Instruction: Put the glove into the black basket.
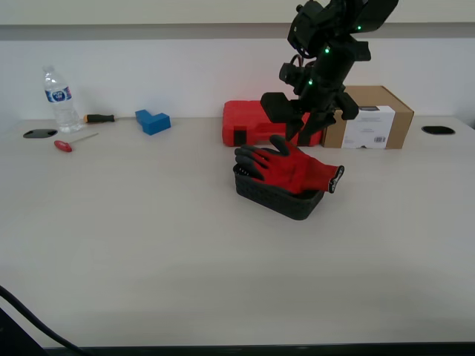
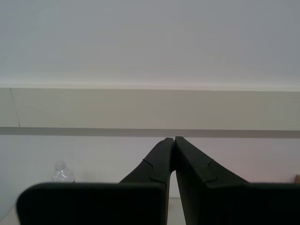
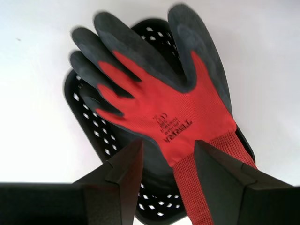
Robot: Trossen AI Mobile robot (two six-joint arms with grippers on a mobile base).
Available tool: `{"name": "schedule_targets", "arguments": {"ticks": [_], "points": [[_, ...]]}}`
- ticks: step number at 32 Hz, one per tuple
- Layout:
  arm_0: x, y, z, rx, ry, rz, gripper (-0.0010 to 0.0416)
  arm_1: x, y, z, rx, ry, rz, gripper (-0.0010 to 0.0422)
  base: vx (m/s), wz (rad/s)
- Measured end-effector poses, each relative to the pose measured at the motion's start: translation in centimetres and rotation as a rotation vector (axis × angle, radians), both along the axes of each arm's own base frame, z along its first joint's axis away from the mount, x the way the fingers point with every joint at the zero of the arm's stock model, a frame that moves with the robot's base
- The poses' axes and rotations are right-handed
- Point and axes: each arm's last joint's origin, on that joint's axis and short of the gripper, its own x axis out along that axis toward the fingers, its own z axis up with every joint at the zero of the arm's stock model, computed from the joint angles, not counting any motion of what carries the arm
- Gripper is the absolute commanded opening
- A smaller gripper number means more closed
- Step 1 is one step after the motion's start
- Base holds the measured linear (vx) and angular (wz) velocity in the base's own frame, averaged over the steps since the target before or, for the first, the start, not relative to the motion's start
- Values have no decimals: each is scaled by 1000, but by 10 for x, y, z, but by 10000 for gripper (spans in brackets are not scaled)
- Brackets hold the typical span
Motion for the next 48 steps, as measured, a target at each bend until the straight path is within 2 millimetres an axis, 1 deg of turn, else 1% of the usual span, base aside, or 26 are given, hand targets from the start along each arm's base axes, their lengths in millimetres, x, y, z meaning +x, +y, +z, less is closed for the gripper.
{"name": "schedule_targets", "arguments": {"ticks": [2, 6, 11, 48], "points": [[2, 0, 11, 20, -41, -1, 147, 0, 0, 0, 0, 0, 0, 0, 0, 0], [7, 3, 43, 65, -144, -3, 144, 0, 0, 0, 0, 0, 0, 0, 0, 0], [13, 6, 54, 82, -180, -3, 145, 0, 0, 0, 0, 0, 0, 0, 0, 0], [14, 6, 55, 87, -191, -3, 147, 0, 0, 0, 0, 0, 0, 0, 0, 0]]}}
